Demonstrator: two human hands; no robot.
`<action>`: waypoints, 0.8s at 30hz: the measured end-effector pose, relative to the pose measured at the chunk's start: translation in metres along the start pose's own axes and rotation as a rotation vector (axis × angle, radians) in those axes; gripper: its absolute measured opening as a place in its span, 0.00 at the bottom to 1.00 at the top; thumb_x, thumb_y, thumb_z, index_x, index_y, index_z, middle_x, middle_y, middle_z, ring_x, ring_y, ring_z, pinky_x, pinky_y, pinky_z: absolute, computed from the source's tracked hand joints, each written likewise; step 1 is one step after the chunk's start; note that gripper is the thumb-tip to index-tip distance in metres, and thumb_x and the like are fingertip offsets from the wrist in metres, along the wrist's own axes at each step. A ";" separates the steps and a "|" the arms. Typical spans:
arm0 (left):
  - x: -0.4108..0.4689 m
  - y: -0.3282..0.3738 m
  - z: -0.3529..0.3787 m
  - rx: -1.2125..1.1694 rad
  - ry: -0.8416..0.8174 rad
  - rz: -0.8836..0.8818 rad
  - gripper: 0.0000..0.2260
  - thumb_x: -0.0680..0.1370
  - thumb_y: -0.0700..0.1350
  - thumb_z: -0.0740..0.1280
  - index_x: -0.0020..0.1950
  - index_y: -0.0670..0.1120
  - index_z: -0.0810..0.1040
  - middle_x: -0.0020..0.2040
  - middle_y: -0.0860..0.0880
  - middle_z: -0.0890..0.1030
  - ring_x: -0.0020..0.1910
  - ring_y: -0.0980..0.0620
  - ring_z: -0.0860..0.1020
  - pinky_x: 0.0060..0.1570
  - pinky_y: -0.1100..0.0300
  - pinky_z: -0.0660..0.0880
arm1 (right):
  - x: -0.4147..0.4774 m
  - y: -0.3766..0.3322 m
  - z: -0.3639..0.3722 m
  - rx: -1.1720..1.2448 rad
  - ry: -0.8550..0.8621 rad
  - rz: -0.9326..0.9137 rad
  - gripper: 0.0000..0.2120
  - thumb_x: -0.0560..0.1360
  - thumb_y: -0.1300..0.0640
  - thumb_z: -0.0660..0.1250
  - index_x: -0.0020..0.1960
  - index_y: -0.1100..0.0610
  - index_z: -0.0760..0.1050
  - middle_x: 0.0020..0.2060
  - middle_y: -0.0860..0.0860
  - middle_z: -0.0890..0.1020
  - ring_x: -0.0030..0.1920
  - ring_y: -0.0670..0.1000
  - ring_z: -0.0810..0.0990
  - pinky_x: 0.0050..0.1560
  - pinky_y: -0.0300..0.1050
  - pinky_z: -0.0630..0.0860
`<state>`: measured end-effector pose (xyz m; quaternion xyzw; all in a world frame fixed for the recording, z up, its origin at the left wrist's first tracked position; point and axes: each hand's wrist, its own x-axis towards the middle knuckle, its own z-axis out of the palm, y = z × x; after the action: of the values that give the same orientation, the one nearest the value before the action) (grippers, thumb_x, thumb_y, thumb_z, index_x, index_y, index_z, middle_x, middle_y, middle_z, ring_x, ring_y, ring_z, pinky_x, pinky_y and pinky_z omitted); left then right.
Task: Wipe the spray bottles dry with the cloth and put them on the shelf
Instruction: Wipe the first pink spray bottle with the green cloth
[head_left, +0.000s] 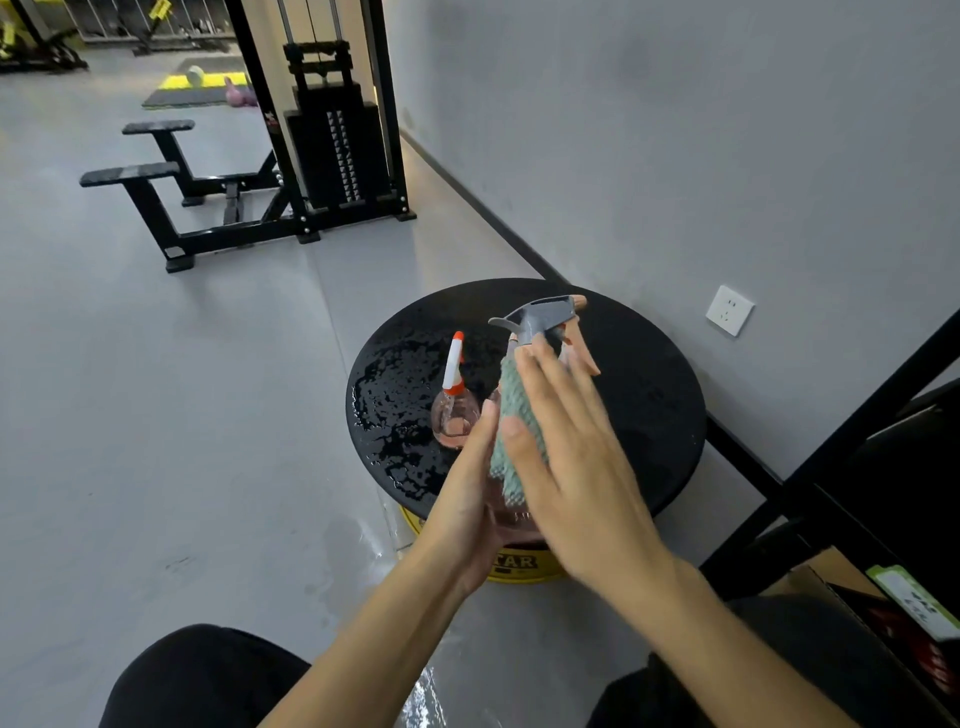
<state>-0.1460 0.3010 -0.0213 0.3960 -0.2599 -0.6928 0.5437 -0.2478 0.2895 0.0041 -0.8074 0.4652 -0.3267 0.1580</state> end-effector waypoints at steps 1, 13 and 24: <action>-0.001 -0.001 0.000 0.004 -0.019 -0.005 0.21 0.79 0.63 0.54 0.60 0.56 0.80 0.53 0.50 0.85 0.50 0.51 0.84 0.36 0.55 0.79 | 0.004 0.002 -0.002 0.014 0.000 0.005 0.30 0.80 0.39 0.42 0.79 0.48 0.48 0.78 0.40 0.46 0.76 0.39 0.37 0.78 0.50 0.49; 0.003 -0.004 -0.002 -0.018 0.008 0.034 0.24 0.80 0.62 0.53 0.62 0.49 0.80 0.57 0.46 0.84 0.56 0.51 0.82 0.48 0.59 0.80 | -0.022 -0.001 0.006 0.005 -0.023 -0.068 0.25 0.81 0.46 0.44 0.78 0.45 0.50 0.78 0.38 0.47 0.77 0.42 0.40 0.76 0.56 0.51; 0.011 0.005 -0.011 -0.040 0.052 0.098 0.22 0.78 0.61 0.58 0.55 0.47 0.84 0.55 0.43 0.84 0.57 0.47 0.81 0.59 0.54 0.75 | -0.045 -0.009 0.008 -0.054 -0.023 -0.123 0.26 0.82 0.47 0.45 0.79 0.50 0.47 0.79 0.44 0.45 0.78 0.47 0.42 0.75 0.59 0.54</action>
<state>-0.1357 0.2896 -0.0265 0.3899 -0.2510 -0.6598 0.5914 -0.2525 0.3327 -0.0138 -0.8420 0.4216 -0.3139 0.1213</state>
